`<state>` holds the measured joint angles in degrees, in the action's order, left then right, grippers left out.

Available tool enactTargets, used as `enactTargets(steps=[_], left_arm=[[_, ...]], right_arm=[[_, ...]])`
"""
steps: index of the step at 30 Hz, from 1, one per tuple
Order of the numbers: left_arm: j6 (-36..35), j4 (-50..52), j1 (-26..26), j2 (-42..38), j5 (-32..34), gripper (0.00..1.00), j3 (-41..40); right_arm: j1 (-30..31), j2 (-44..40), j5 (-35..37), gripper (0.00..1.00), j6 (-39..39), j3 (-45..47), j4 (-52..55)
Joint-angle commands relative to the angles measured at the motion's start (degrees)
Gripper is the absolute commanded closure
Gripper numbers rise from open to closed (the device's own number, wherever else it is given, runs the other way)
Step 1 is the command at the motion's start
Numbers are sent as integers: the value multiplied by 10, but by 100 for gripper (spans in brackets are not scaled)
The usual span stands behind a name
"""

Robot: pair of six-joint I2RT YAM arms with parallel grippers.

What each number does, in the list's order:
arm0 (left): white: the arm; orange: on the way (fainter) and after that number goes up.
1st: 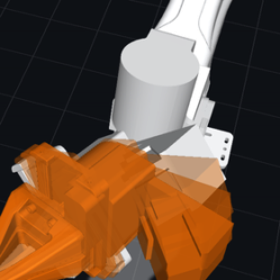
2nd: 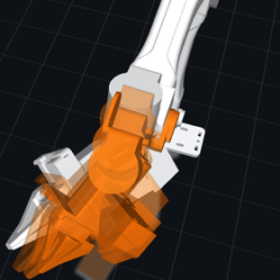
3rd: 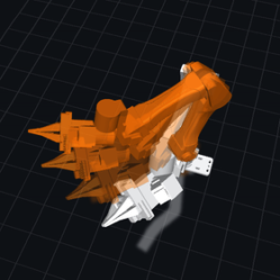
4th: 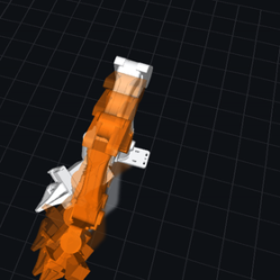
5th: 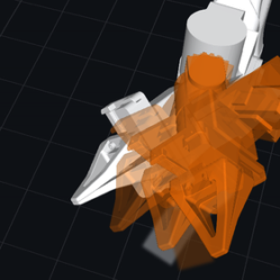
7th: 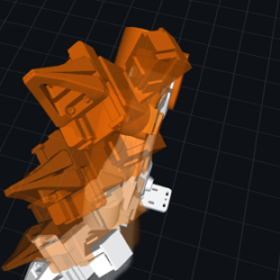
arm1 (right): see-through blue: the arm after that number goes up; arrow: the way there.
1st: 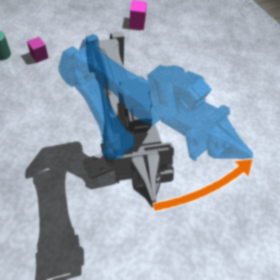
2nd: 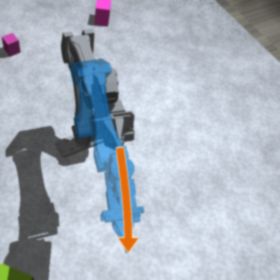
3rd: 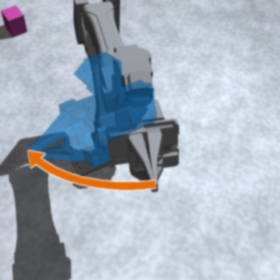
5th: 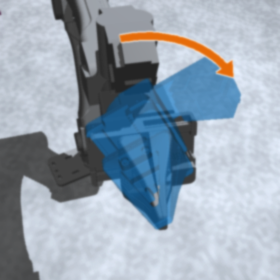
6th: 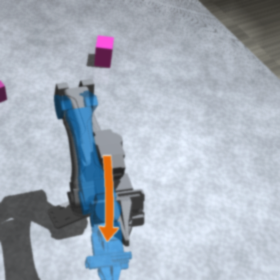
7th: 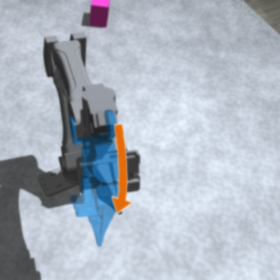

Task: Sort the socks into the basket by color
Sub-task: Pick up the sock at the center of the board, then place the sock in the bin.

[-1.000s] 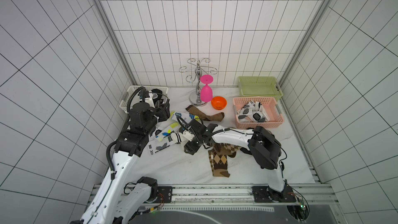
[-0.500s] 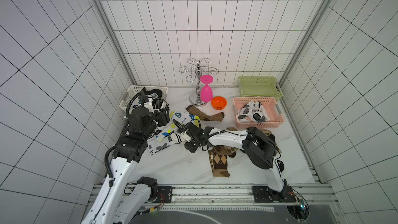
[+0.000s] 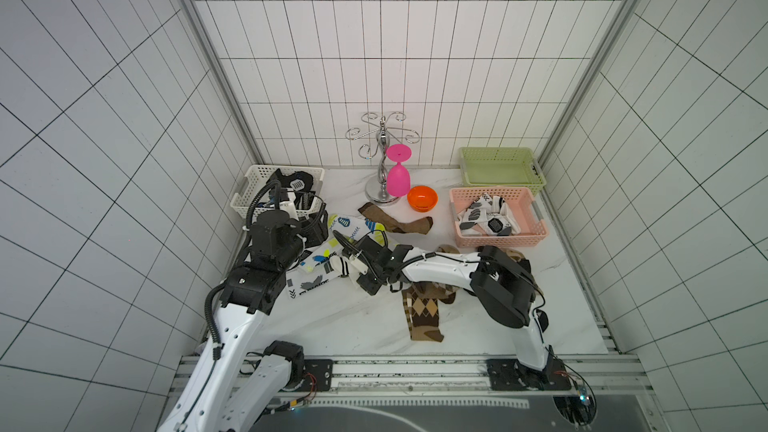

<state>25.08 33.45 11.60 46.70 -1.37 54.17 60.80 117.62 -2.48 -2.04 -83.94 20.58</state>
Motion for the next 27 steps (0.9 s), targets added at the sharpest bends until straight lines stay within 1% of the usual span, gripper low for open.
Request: enactTargets(steps=[1,6,9,14,17,21,24,27], left_arm=[[3,-12,2,-9,7,34,-4],[4,-13,3,-7,10,34,-8],[5,-15,3,-6,13,34,-12],[4,-19,4,5,14,34,-18],[2,-20,18,14,26,34,-19],[3,-25,50,31,53,34,-22],[9,-37,73,43,67,34,-27],[14,-47,96,57,82,34,-30]], right_arm=[[-3,-69,-12,100,11,-30,24],[-17,-130,-40,100,-3,-34,50],[-29,-169,-41,100,-16,-25,62],[-80,-247,-35,100,-43,-12,77],[-139,-295,-38,100,-61,-12,88],[-235,-353,-47,100,-77,-13,89],[-307,-378,-48,100,-88,-17,85],[-380,-382,-46,100,-108,-18,80]])
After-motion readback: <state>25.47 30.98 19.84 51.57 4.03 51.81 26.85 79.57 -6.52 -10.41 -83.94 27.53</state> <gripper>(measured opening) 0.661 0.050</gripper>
